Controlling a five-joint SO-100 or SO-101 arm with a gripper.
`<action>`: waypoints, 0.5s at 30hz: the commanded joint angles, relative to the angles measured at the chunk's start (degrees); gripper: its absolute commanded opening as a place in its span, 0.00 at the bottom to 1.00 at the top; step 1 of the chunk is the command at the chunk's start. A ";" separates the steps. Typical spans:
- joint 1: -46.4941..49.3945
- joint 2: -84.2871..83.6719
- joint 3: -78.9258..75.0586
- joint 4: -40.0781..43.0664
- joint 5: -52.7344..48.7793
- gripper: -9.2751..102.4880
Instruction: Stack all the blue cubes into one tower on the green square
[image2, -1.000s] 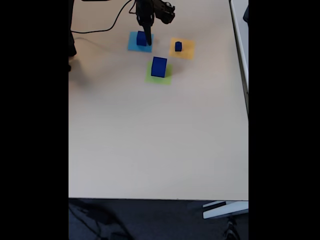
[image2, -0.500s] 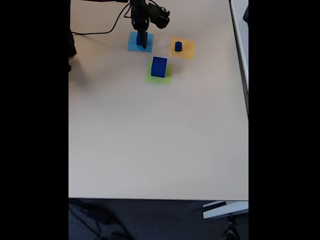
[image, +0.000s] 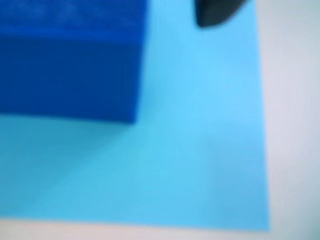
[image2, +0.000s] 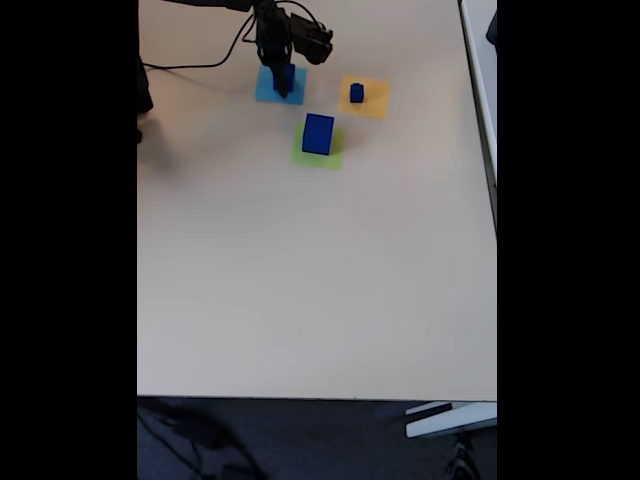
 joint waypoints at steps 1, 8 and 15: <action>0.09 4.66 -0.18 -0.88 0.35 0.25; 0.26 4.66 -0.09 -1.41 0.26 0.15; 1.41 5.19 -0.88 -1.58 -1.49 0.09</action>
